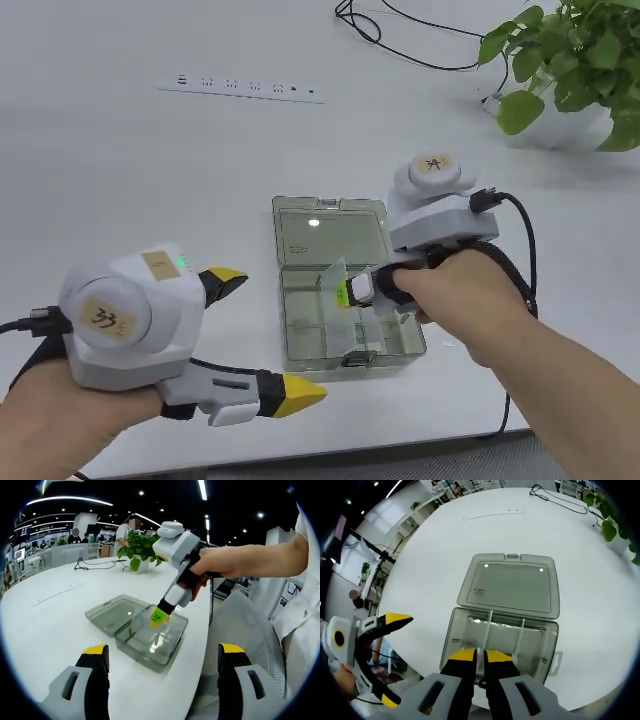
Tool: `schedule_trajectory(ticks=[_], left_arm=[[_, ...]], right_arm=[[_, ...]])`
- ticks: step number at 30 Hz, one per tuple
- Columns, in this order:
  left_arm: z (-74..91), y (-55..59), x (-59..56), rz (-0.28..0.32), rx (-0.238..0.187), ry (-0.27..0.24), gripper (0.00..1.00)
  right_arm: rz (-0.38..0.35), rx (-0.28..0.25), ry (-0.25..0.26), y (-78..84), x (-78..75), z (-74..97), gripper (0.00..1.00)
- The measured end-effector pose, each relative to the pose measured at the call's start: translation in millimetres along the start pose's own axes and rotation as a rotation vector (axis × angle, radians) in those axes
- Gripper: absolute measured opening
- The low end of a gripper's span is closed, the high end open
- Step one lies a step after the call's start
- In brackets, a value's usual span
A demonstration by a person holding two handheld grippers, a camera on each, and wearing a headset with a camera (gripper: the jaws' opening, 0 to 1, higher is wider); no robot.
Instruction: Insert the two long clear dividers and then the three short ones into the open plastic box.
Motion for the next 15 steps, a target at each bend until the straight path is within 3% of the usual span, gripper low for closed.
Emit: schedule_trajectory(ticks=[4,15], left_arm=[[0.0,0.1,0.7,0.004,0.001,-0.001,0.92],[-0.8,-0.4,1.6,0.010,-0.001,-0.004,0.91]], right_arm=[[0.045,0.003,0.017,-0.1,3.1,-1.4,0.07],[0.072,0.004,0.023,-4.8,1.0,1.6,0.07]])
Point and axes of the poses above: the centre of the closed fingertips' face, and the gripper's own axes: z roughly backward along the fingers, x roughly to its left, y roughly out of its underside, the point moved 10 cm from there along z, roughly backward along the fingers, and after that the axes turned 2 degrees about z, right-handed, at the moved point
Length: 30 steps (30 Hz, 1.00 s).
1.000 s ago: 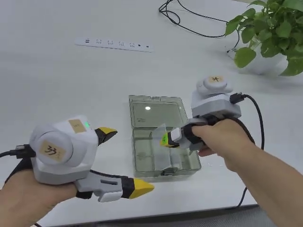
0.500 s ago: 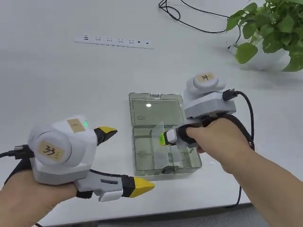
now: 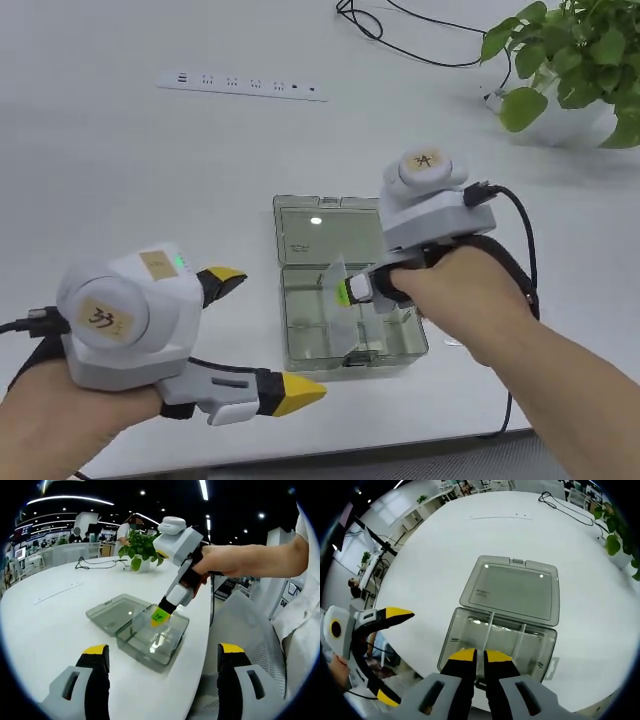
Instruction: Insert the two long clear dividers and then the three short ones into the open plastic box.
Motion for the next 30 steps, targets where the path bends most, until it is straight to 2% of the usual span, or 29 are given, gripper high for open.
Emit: schedule_trajectory(ticks=[7,10,20,30], left_arm=[[-0.3,0.8,0.8,-0.002,0.002,-0.001,0.91],[-0.4,1.6,1.1,-0.001,0.004,-0.002,0.92],[-1.2,2.1,1.7,0.006,0.005,-0.006,0.91],[-1.2,-1.0,2.5,0.010,-0.003,-0.010,0.91]], right_arm=[[0.035,-0.004,-0.003,1.1,4.4,-2.3,0.07],[0.039,-0.014,-0.032,1.4,2.8,-5.0,0.07],[0.008,-0.035,-0.083,5.7,-0.5,-15.2,0.09],[0.001,-0.049,-0.110,11.4,-3.8,-25.8,0.10]])
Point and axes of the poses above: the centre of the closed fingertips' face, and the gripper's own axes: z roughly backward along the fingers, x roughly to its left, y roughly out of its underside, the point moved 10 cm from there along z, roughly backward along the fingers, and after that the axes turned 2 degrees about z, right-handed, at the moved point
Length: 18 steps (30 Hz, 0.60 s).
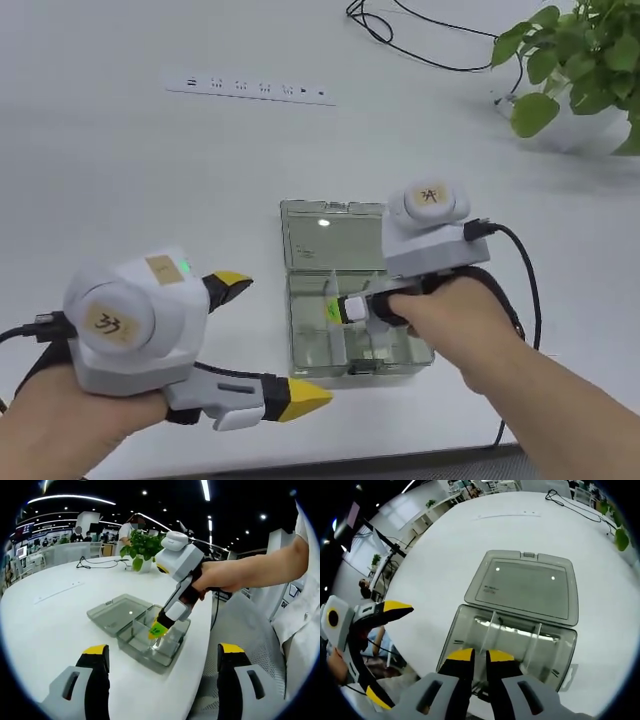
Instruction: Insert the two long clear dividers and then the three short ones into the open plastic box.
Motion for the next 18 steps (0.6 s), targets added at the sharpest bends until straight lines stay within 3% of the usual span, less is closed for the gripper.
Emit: schedule_trajectory(ticks=[18], left_arm=[[6.7,-6.9,-5.8,0.014,-0.010,-0.054,0.90]], right_arm=[[0.004,-0.036,-0.043,6.4,-4.0,-5.8,0.13]])
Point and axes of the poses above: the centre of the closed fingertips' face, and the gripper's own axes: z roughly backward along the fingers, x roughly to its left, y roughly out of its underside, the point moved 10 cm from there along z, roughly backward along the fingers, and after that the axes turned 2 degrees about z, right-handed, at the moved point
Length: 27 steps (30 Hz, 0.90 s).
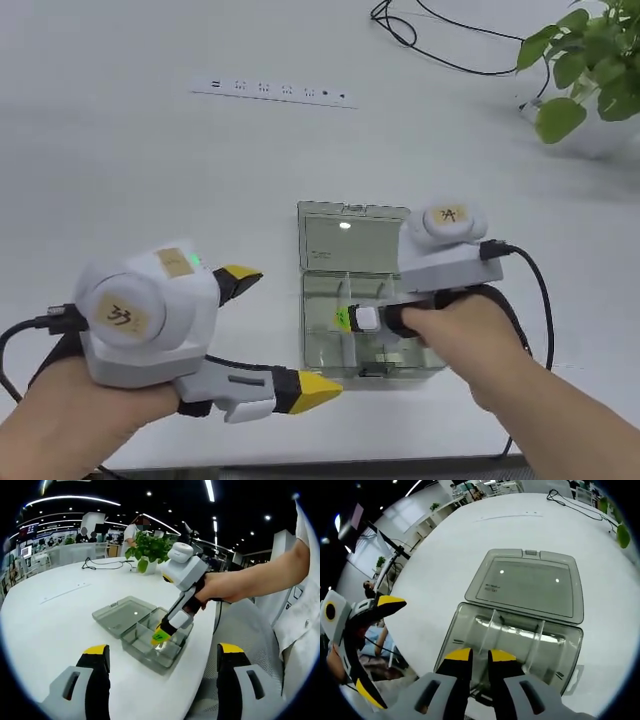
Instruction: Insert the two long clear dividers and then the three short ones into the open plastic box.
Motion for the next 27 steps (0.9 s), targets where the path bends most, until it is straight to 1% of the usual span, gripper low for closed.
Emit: schedule_trajectory(ticks=[5,7,10,12,18,22,24,25,27], left_arm=[[3.5,-2.4,-3.9,0.007,-0.008,-0.022,0.90],[5.1,-3.4,-5.7,0.007,-0.009,-0.031,0.90],[7.0,-4.8,-7.5,0.009,-0.012,-0.043,0.90],[8.7,-5.7,-8.5,0.010,-0.015,-0.055,0.90],[14.9,-9.1,-13.6,0.015,-0.023,-0.095,0.90],[19.3,-11.1,-18.7,0.016,-0.032,-0.120,0.90],[21.5,-11.3,-20.8,0.017,-0.029,-0.133,0.90],[22.6,-11.4,-21.3,0.018,-0.028,-0.141,0.90],[25.0,-11.7,-22.6,0.020,-0.029,-0.156,0.90]], right_arm=[[-0.004,-0.020,-0.002,2.0,-0.2,0.8,0.13],[0.007,-0.028,-0.006,2.0,0.0,1.9,0.14],[0.013,-0.036,-0.008,0.5,-1.0,4.1,0.14],[0.007,-0.046,-0.019,-1.3,-1.7,7.2,0.15],[0.000,-0.081,-0.059,-4.8,-1.5,17.6,0.17],[0.001,-0.107,-0.101,-7.7,-2.4,27.3,0.19],[0.028,-0.125,-0.127,-10.1,-2.6,33.6,0.19],[0.028,-0.126,-0.132,-10.5,-3.0,36.5,0.20],[0.050,-0.154,-0.150,-13.2,-4.1,44.6,0.21]])
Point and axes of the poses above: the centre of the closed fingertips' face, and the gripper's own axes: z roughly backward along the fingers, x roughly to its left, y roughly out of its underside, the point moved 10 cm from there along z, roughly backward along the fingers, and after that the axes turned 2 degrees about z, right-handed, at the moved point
